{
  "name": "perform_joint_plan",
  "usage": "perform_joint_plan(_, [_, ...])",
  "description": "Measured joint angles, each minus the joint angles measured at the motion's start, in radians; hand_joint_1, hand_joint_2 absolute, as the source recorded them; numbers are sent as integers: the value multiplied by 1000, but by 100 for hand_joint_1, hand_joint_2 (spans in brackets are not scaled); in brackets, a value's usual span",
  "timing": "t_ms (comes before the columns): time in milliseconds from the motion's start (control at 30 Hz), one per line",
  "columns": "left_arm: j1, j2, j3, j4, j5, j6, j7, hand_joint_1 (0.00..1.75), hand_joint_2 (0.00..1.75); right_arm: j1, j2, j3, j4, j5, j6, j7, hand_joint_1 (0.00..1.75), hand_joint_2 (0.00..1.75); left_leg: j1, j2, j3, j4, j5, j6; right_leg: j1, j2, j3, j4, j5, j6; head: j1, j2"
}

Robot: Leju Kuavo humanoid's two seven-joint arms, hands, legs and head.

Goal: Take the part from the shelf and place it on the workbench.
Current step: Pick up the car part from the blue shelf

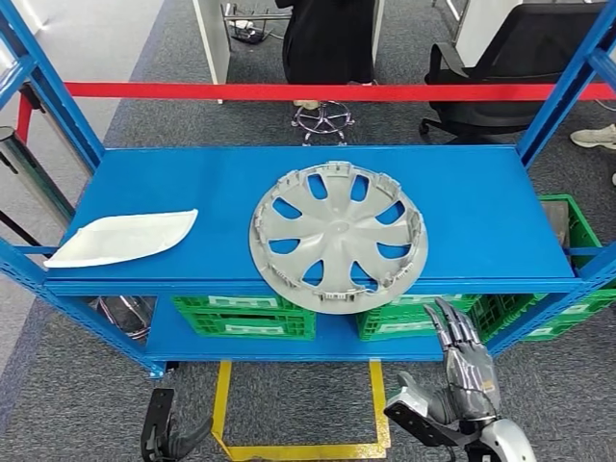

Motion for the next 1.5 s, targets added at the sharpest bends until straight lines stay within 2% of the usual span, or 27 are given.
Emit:
perform_joint_plan(67, [6,4,13,2,0,7,11,0,175,5,-5,-2,-4,-1,1,3,0,0,0,0,0,0,0,3,0,0,2,-4,2,3,0,0])
perform_joint_plan(200, [15,10,30,9,-4,24,62,0,175,9,-14,-5,-13,-17,16,20,0,175,-1,0,0,0,1,7,-2,1,2,-6,5,7,0,0])
perform_joint_plan(333, [30,16,33,19,-11,43,118,0,175,15,-46,-25,-26,-31,51,52,0,175,-3,0,0,0,2,10,-3,1,2,-6,6,10,0,0])
perform_joint_plan(467, [39,20,34,25,-11,48,133,0,175,16,-72,-46,-39,-32,60,61,0,175,-3,0,0,1,2,11,-3,0,2,-6,7,11,0,0])
perform_joint_plan(767, [40,21,34,30,-11,50,138,0,175,19,-89,-57,-50,-33,64,62,0,175,-2,0,0,0,3,11,-2,0,2,-6,7,11,0,0])
perform_joint_plan(867, [40,21,34,33,-16,62,166,0,175,19,-96,-60,-53,-27,68,75,0,175,-2,0,0,0,3,11,-2,0,2,-6,7,11,-1,0])
perform_joint_plan(1100, [45,29,34,39,-36,69,228,0,175,13,-175,-117,-90,-30,128,117,0,175,-3,0,0,1,3,11,-3,1,2,-6,7,11,0,0])
perform_joint_plan(1267, [39,29,23,42,-71,62,261,0,175,-40,-239,-167,-94,-27,207,136,0,175,-3,0,0,1,4,13,-3,1,2,-6,9,13,0,0])
perform_joint_plan(1500, [29,23,-19,42,-110,50,283,0,175,-200,-296,-167,-3,37,301,154,0,175,-3,1,0,1,6,16,-3,2,2,-6,11,14,0,0])
